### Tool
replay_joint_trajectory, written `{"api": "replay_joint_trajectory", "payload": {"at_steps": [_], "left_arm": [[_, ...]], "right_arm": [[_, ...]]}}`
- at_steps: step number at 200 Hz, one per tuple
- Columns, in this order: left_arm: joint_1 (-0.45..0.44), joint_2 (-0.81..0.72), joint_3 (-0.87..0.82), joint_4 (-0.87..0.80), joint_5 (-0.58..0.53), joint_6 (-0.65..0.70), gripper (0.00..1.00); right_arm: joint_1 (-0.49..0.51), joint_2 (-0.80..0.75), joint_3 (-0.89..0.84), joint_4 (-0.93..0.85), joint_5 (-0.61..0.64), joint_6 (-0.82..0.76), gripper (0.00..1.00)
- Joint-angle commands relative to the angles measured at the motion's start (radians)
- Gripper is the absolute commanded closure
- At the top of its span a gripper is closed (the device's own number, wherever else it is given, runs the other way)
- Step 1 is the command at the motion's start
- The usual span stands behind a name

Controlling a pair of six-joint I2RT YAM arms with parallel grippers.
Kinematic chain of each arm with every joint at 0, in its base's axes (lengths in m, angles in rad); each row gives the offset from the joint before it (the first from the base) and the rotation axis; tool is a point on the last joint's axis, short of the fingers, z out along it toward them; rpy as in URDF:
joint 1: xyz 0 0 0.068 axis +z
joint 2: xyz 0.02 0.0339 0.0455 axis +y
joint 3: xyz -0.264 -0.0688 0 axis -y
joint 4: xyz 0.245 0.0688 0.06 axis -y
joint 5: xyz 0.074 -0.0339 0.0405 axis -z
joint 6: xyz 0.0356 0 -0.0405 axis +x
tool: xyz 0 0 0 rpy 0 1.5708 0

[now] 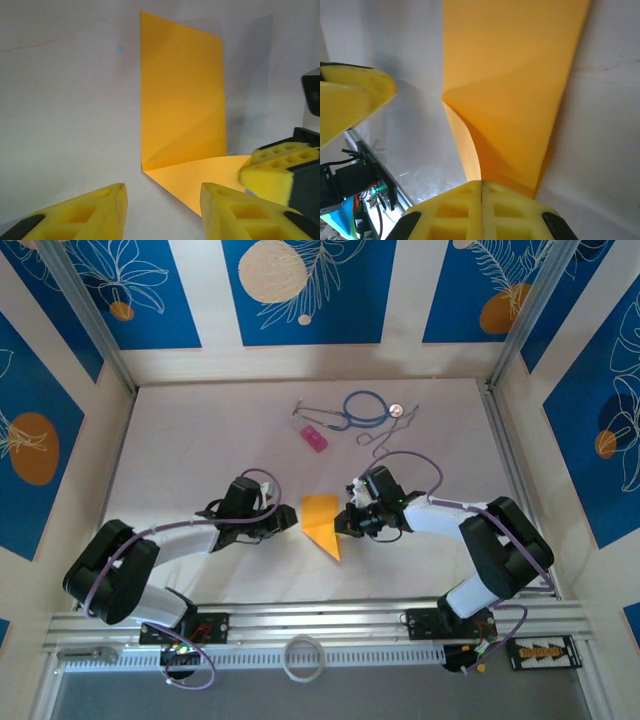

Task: Fold a paper plane with a square sheet of paper (pick it up from the middle)
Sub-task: Fourth fold the wing at the center of the table.

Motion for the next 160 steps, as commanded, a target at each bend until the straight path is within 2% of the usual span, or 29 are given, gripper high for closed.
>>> {"api": "replay_joint_trajectory", "payload": {"at_steps": [1, 160], "left_arm": [[0.0, 0.03, 0.022, 0.009, 0.019, -0.028, 0.57], [0.012, 0.182, 0.026, 0.227, 0.129, -0.162, 0.56]], "right_arm": [[-0.002, -0.028, -0.028, 0.026, -0.048, -0.012, 0.97], [-0.05, -0.098, -0.144, 0.238, -0.141, 0.05, 1.0]]}}
